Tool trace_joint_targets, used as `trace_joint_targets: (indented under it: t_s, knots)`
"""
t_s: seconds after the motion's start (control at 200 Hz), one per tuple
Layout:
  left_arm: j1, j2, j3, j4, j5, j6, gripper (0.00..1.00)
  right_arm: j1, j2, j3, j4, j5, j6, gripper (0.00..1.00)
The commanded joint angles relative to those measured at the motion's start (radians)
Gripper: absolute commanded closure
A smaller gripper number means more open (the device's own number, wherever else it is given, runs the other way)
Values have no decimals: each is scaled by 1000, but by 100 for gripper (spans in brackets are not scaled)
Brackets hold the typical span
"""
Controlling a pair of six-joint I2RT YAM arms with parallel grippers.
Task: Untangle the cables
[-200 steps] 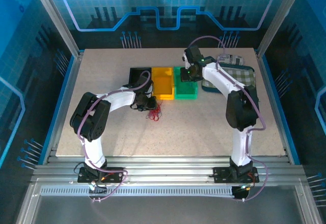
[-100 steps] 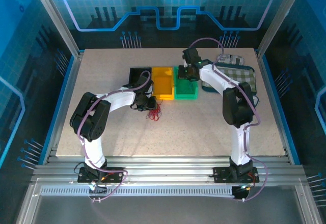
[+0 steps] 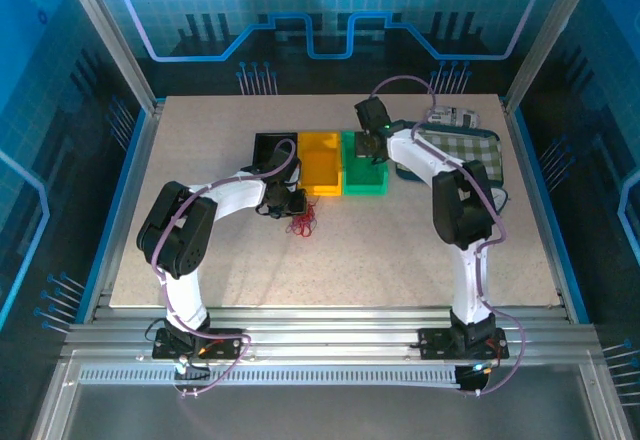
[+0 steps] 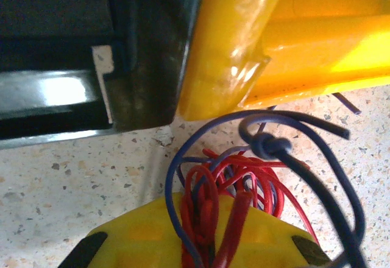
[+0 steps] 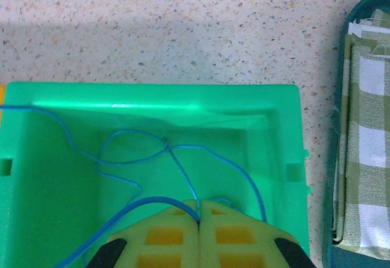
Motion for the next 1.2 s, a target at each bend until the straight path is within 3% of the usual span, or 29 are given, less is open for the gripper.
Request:
trace_joint_targets:
  t_s: [0.0,1.196]
  knots:
    - [-3,-3,10,-11,-40,26,100,52,26,-6,-37,35,-53,100]
    - [-3,3,19,-13,-48,29,100,15,79,-18,-118,-29,38,94]
